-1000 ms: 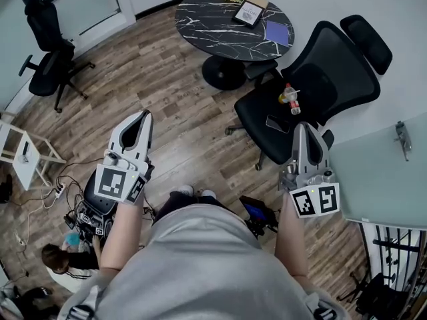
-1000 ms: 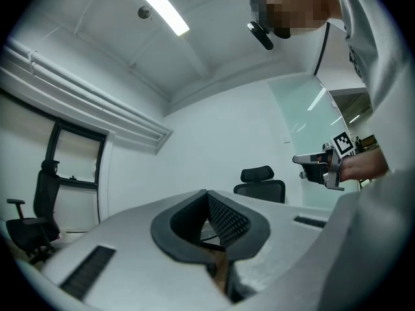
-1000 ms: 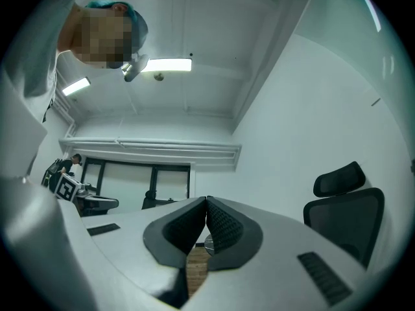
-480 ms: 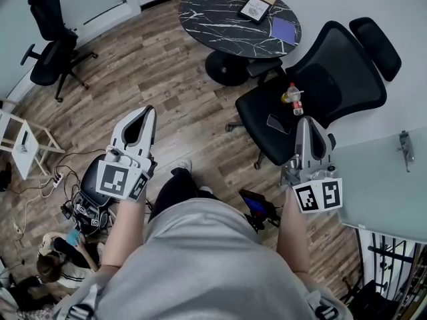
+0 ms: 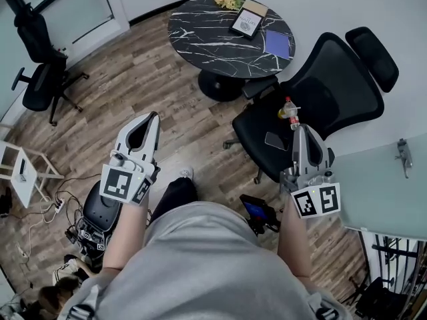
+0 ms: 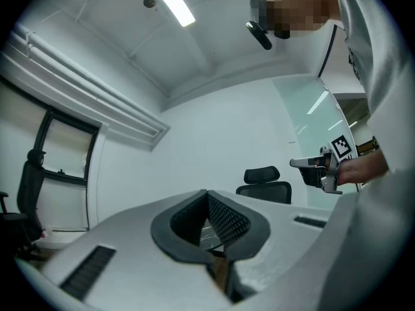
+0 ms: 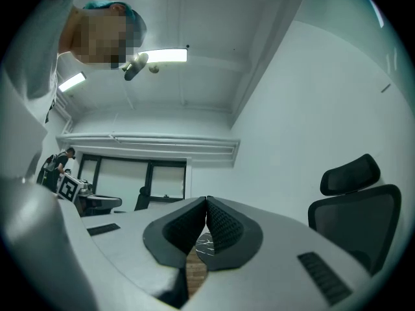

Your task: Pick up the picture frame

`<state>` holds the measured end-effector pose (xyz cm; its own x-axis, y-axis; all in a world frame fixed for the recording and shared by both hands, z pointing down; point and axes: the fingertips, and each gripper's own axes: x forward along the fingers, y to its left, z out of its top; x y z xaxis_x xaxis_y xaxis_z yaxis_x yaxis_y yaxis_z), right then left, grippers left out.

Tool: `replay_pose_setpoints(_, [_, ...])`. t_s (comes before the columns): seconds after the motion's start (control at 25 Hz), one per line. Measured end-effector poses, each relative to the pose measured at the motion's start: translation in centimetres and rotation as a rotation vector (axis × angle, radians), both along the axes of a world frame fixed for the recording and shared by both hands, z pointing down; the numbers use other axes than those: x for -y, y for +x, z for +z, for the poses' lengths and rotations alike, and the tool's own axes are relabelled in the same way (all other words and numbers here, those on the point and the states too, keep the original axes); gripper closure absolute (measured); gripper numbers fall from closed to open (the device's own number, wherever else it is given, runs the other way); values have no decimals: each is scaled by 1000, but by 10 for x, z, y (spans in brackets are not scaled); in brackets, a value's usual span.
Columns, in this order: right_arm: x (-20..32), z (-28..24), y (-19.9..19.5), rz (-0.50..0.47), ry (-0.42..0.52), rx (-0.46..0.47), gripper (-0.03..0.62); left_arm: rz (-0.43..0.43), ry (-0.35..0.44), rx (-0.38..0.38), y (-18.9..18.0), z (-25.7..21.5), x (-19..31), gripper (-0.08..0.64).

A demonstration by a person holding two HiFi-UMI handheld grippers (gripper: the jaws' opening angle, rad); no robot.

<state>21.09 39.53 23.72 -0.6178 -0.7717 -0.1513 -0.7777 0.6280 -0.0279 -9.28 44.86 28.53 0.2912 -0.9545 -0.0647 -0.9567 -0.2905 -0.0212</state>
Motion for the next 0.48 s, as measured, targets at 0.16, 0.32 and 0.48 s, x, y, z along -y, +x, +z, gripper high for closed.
replay_pose_setpoints(0.16, [27,-10,-16,24,17,4,566,29,10,10,-20,-9,37,554])
replay_pose_setpoints(0.32, [52,-16,-33,51,27,11,566,55,19,16,-39,-16,71,554])
replay_pose_setpoints(0.48, [72,-14,-53,65,21,15,566,86,16,17,-55,-14,99,554])
